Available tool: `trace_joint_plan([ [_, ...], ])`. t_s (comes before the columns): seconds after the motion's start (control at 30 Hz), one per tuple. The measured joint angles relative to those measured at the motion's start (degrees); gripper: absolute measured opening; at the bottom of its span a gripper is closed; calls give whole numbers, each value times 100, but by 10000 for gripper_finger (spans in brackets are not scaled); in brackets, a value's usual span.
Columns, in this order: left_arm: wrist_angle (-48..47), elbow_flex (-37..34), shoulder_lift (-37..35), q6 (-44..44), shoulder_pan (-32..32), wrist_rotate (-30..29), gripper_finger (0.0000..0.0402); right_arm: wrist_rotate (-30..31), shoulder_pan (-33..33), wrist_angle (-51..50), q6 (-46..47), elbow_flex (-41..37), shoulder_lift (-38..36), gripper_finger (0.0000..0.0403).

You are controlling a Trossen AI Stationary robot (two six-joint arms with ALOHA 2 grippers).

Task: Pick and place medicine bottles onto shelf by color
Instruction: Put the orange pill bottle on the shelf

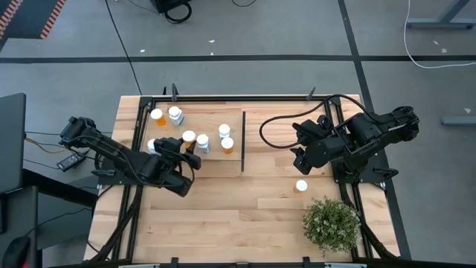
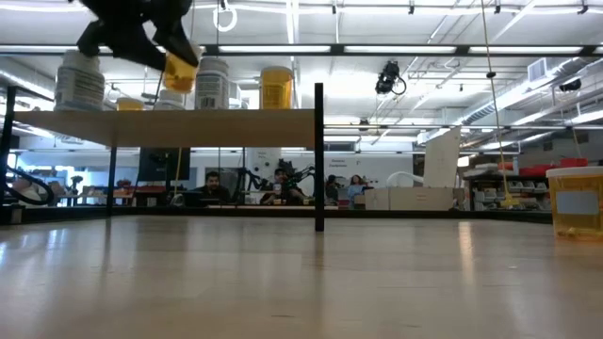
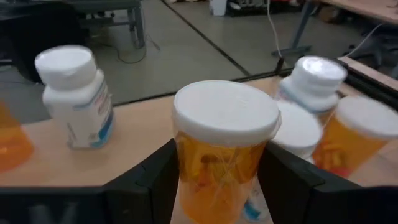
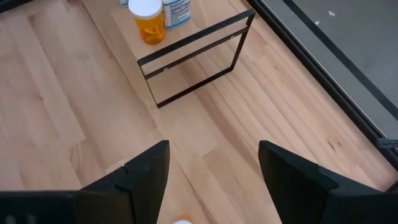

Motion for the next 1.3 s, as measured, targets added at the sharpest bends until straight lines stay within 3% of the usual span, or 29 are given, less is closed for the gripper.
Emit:
trace_joint_plan([
  [0.23, -127, -554, 19, -528, 5, 203, 201, -19, 0, -2, 103, -2, 0, 253],
  [0.5, -695, -567, 14, -511, 18, 229, 202, -40, 0, -11, 175, 0, 2, 253],
  [0.87, -575, -567, 132, -1080, 130, 13, 204, -33, 0, -7, 220, 0, 0, 253],
  [1.3, -550, -567, 504, -1819, 223, 404, 213, -145, 0, -7, 437, 0, 2, 253],
])
